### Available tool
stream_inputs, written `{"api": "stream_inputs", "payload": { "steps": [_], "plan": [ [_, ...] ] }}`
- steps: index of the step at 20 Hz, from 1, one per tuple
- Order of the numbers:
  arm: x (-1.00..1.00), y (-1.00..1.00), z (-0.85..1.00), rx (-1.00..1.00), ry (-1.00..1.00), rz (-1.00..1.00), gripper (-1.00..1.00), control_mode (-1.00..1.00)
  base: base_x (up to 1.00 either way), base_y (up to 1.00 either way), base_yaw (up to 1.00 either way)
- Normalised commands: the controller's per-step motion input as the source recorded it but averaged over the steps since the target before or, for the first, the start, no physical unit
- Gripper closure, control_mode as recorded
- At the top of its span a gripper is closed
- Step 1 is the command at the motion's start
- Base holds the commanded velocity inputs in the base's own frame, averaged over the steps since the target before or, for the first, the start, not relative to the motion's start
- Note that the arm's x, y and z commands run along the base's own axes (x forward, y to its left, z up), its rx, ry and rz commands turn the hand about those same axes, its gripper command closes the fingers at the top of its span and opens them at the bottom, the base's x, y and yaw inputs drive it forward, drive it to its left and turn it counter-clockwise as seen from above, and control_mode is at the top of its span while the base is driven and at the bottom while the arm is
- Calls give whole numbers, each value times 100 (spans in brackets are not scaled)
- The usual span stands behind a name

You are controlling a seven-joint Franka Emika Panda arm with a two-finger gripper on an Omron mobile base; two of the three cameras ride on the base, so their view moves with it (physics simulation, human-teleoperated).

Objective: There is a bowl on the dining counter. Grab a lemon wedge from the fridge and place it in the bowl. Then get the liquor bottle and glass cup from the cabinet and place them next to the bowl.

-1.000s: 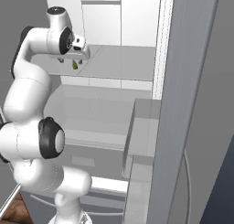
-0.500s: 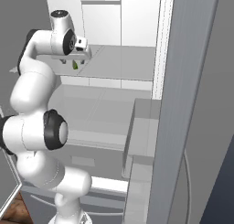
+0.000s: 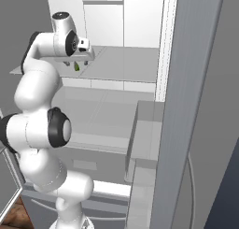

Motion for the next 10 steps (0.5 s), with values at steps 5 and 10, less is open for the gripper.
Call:
{"api": "stream_inputs", "payload": {
  "steps": [5, 10],
  "plan": [
    [2, 0, -11, -3, 0, 1, -100, -100, 0, 0, 0],
    [0, 0, -13, -2, 0, 1, -100, -100, 0, 0, 0]
  ]
}}
